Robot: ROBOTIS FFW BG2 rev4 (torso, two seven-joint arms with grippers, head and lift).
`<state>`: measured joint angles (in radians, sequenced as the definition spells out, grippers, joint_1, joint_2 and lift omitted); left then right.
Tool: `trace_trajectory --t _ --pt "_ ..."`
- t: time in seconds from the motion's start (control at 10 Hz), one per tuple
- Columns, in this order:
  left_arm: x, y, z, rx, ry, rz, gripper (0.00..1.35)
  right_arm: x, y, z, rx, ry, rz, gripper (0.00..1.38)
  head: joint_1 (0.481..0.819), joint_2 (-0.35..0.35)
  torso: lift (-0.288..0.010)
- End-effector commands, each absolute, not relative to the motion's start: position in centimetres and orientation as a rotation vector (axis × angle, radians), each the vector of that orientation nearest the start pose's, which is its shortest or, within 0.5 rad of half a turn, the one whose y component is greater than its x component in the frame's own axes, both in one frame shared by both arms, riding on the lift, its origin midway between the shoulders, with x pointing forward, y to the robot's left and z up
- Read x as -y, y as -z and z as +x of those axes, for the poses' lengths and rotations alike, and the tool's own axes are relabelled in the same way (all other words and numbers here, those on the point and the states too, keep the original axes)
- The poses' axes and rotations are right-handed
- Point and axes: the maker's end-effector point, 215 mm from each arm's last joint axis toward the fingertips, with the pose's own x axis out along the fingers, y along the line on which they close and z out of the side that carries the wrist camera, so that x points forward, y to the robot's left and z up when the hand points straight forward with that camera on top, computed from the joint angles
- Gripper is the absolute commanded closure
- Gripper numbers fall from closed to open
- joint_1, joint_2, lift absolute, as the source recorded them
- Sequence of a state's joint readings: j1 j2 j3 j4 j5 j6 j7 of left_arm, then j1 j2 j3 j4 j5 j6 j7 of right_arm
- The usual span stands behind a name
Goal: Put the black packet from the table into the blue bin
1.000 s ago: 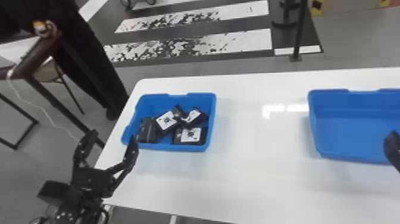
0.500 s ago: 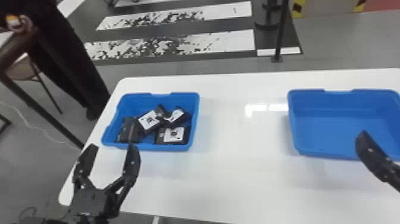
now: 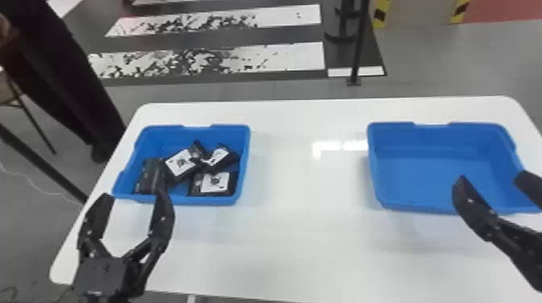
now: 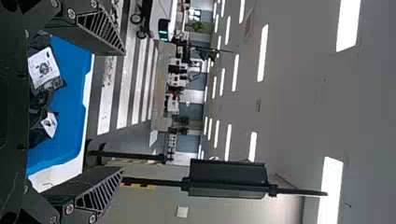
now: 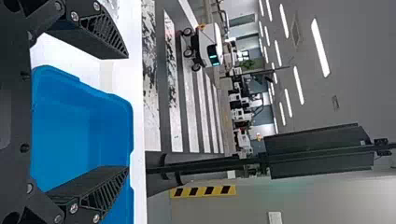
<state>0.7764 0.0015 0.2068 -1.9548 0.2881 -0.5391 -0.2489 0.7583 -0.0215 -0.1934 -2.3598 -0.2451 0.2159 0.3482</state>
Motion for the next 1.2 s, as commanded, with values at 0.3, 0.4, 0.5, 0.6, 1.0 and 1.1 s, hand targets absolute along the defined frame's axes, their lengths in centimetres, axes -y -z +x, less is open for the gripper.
trace_trajectory --t 0.3,0.4,0.5,0.6,1.0,1.1 --pt "-32.06 31.86 32.48 0.191 -0.031 -0.090 0.16 23.41 31.67 36.78 -0.145 -0.240 0.132 0.17 0.695 0.139 -0.110" --pt "-32.18 32.00 32.40 0.187 -0.035 -0.096 0.16 23.39 31.53 36.80 -0.143 -0.240 0.131 0.17 0.695 0.141 -0.110" --pt "-32.30 31.98 32.39 0.188 -0.037 -0.096 0.16 23.40 31.55 36.80 -0.144 -0.240 0.129 0.17 0.695 0.145 -0.110" --pt "-32.29 32.12 32.41 0.183 -0.037 -0.097 0.16 23.40 31.43 36.82 -0.142 -0.240 0.127 0.17 0.695 0.147 -0.110" --pt "-32.37 32.25 32.43 0.180 -0.039 -0.104 0.16 23.40 31.55 36.80 -0.144 -0.240 0.129 0.17 0.695 0.150 -0.110" --pt "-32.49 32.23 32.41 0.180 -0.042 -0.104 0.16 23.40 31.55 36.80 -0.144 -0.240 0.129 0.17 0.695 0.150 -0.110"
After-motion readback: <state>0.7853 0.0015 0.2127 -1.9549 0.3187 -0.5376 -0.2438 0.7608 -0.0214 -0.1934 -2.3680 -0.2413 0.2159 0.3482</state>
